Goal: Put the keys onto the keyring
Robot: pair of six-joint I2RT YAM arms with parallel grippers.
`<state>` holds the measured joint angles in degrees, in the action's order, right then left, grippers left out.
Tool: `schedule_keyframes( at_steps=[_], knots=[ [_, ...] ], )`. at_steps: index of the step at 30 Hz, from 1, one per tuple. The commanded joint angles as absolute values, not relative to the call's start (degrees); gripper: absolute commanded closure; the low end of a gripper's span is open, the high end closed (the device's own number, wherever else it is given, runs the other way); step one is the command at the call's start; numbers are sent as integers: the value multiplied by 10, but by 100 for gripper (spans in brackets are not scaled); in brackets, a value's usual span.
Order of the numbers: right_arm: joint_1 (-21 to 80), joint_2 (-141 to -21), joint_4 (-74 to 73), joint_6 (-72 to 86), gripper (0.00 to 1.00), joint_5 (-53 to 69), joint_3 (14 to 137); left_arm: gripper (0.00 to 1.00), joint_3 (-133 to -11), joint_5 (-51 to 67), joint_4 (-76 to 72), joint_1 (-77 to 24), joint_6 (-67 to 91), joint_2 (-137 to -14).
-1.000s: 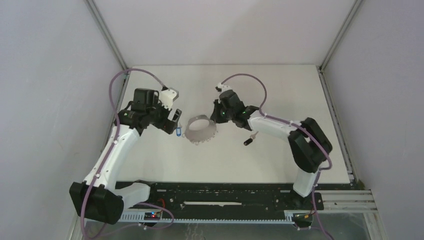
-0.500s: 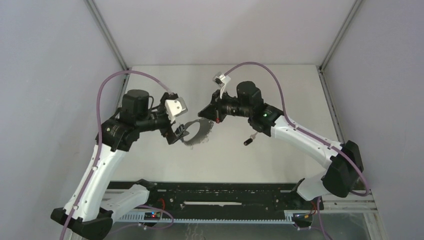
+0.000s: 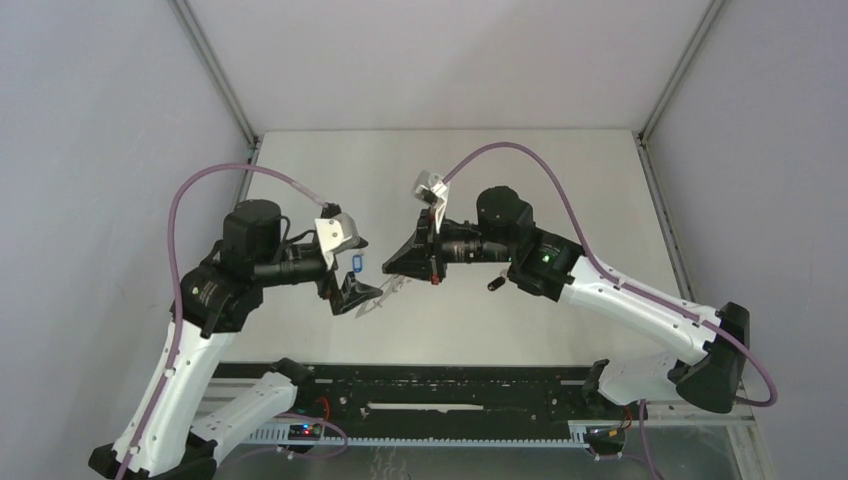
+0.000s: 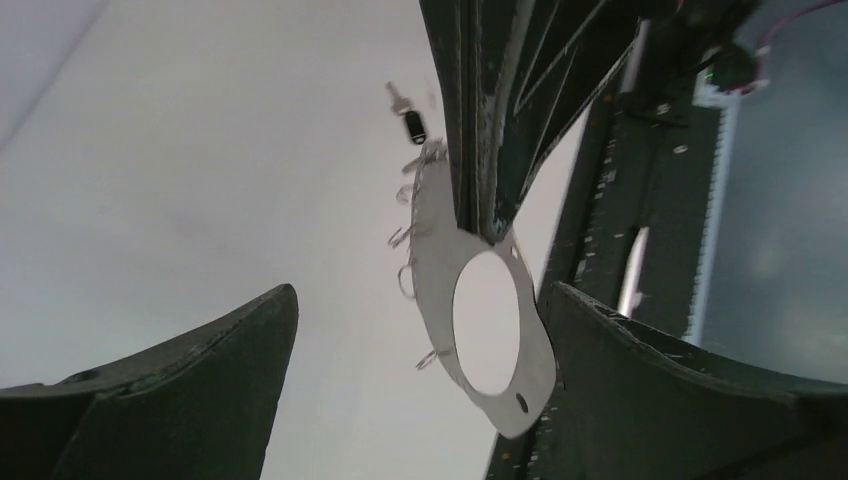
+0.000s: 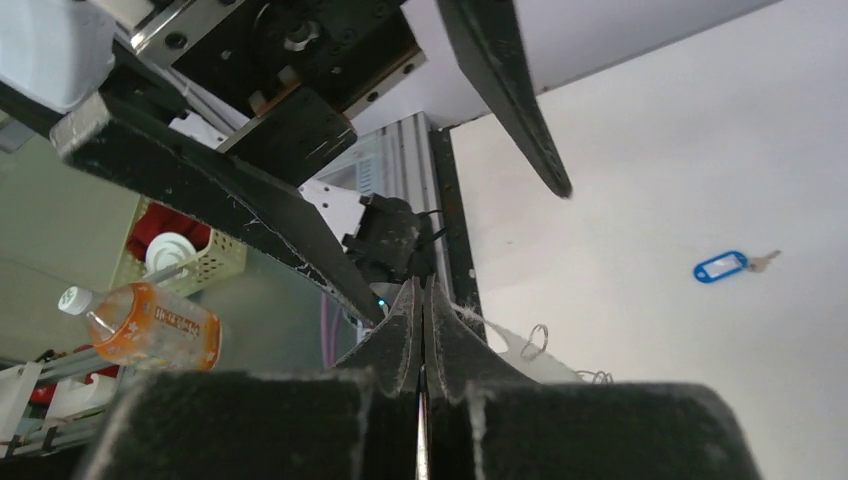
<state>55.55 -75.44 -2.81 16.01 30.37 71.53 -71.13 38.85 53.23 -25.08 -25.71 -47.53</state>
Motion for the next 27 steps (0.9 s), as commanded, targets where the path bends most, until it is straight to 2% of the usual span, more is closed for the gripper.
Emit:
schedule_keyframes(
  at_steps=[1, 4, 12, 16, 22, 27],
  knots=[
    [595, -727, -33, 133, 100, 254, 723, 0, -694, 492, 509, -254, -149, -465],
    [608, -722, -33, 129, 100, 234, 722, 2, -677, 516, 503, -254, -126, -448],
    [643, -720, -6, 150, 100, 230, 716, 18, -660, 564, 490, -254, -74, -402],
    [675, -720, 10, 148, 100, 195, 715, 17, -637, 553, 447, -254, -22, -378],
    [705, -717, 15, 141, 100, 111, 715, 11, -608, 501, 448, -254, -16, -367],
    [727, -710, 22, 128, 100, 67, 715, 12, -597, 522, 446, -254, -8, -359]
  ],
)
